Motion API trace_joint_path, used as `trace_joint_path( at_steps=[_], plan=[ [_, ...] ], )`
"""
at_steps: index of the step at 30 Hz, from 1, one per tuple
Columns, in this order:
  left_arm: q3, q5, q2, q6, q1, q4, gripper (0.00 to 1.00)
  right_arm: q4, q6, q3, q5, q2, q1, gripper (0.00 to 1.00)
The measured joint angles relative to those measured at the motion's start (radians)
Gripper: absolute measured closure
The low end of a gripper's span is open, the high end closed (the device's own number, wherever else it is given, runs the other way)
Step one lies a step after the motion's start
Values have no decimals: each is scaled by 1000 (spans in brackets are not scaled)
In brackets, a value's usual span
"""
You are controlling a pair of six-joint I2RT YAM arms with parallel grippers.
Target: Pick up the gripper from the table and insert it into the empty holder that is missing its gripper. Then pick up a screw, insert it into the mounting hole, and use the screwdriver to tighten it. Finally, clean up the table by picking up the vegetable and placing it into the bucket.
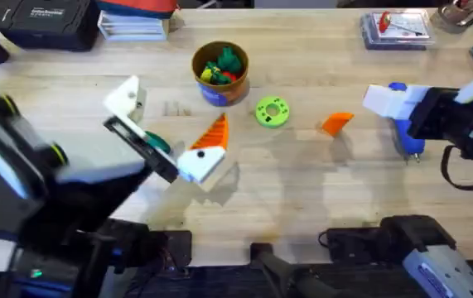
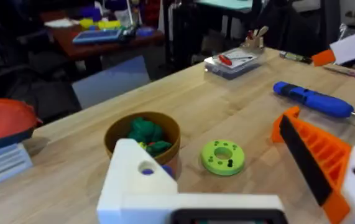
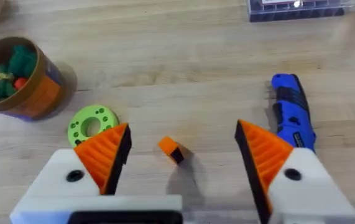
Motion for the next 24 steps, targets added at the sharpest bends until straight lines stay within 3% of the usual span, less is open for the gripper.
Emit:
trace_joint_path(
  at_steps=[4, 8, 14, 21, 24],
  plan=[
    [-123, 24, -102, 3, 0, 100, 15, 0, 0, 0, 0, 0, 0, 9],
    [-205, 46, -105, 4, 0, 213, 15, 0, 0, 0, 0, 0, 0, 9],
    [-222, 62, -105, 4, 0, 209, 15, 0, 0, 0, 0, 0, 0, 7],
    [-221, 68, -104, 4, 0, 48, 15, 0, 0, 0, 0, 0, 0, 7],
    [-221, 82, -105, 4, 0, 46, 15, 0, 0, 0, 0, 0, 0, 7]
  ],
)
